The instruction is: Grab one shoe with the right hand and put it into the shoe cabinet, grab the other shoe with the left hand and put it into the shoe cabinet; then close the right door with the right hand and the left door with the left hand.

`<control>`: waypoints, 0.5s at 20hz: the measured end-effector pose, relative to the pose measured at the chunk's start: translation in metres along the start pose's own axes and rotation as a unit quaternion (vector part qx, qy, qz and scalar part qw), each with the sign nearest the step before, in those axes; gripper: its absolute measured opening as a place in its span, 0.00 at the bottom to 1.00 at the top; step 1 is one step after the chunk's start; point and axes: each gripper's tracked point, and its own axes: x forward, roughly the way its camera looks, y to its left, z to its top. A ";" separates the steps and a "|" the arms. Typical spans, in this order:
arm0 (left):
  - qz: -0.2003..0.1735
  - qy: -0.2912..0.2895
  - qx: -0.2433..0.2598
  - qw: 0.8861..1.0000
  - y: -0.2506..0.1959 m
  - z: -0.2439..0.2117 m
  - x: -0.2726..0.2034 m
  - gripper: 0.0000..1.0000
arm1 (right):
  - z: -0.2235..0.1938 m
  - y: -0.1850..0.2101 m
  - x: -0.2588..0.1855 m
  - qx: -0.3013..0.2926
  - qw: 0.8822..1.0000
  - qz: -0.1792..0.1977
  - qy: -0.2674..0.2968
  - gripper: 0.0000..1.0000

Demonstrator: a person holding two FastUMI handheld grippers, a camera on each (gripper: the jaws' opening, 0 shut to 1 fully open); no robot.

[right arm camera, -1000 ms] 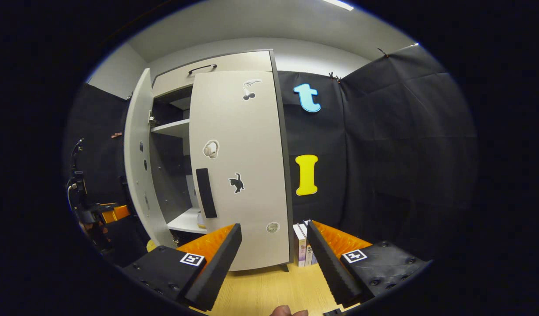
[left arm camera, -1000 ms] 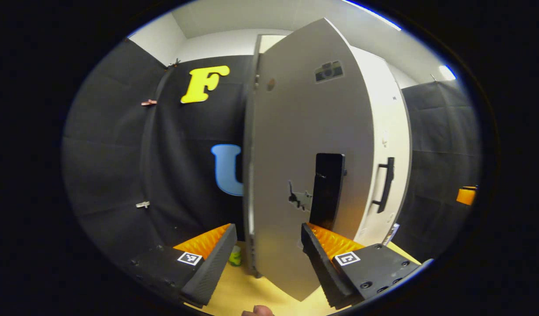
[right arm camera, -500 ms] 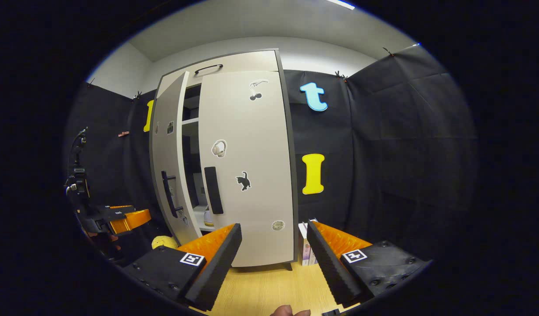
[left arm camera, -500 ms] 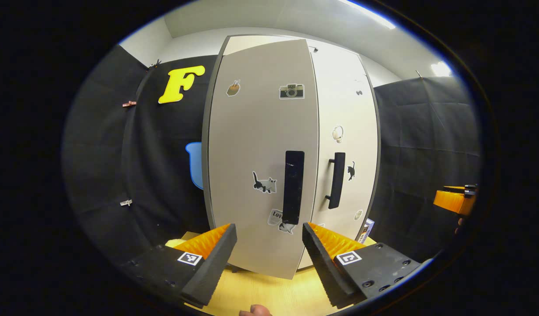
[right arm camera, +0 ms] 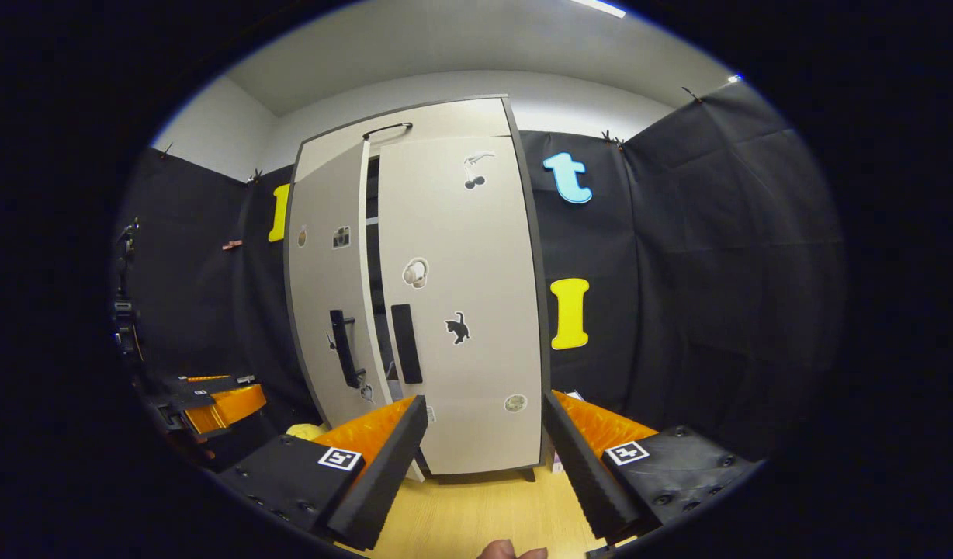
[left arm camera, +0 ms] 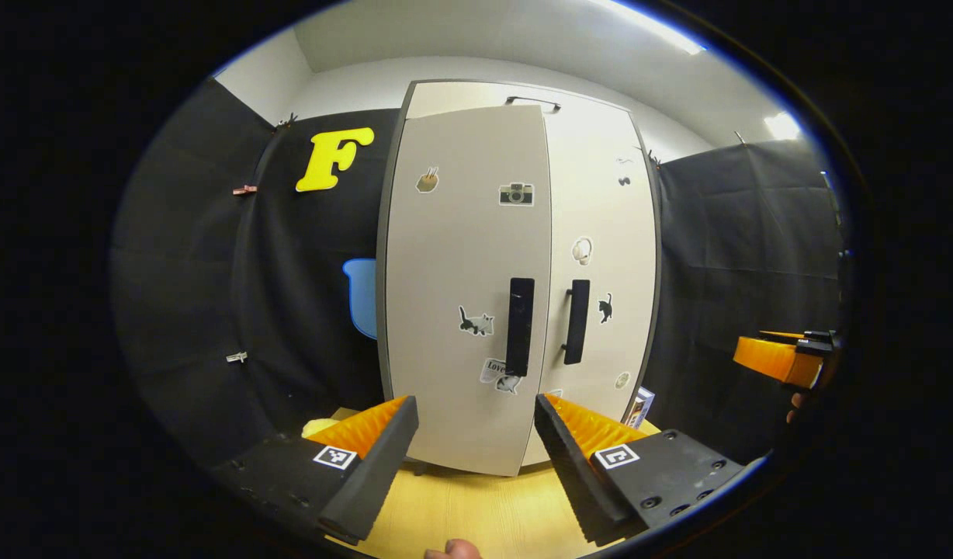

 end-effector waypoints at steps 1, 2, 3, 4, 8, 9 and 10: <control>-0.003 0.001 -0.001 1.000 -0.001 0.000 -0.003 0.95 | 0.000 0.003 -0.002 -0.002 1.000 0.001 -0.001 0.98; -0.006 0.000 -0.002 1.000 -0.003 0.001 -0.005 0.95 | 0.000 0.005 -0.003 -0.004 1.000 0.001 -0.002 0.98; -0.009 -0.001 -0.002 1.000 -0.004 0.003 -0.008 0.95 | 0.000 0.006 -0.005 -0.005 1.000 0.002 -0.004 0.98; -0.011 -0.002 -0.001 1.000 -0.003 0.003 -0.009 0.95 | -0.001 0.008 -0.006 -0.007 1.000 0.002 -0.005 0.98; -0.013 -0.003 0.008 1.000 0.000 0.002 -0.016 0.95 | -0.003 0.012 -0.011 -0.005 1.000 0.002 -0.005 0.98; -0.012 -0.004 0.009 1.000 0.001 0.002 -0.017 0.95 | -0.002 0.013 -0.012 -0.005 1.000 0.001 -0.006 0.98; -0.012 -0.005 0.009 1.000 0.002 0.002 -0.018 0.95 | -0.002 0.013 -0.013 -0.006 1.000 0.001 -0.007 0.98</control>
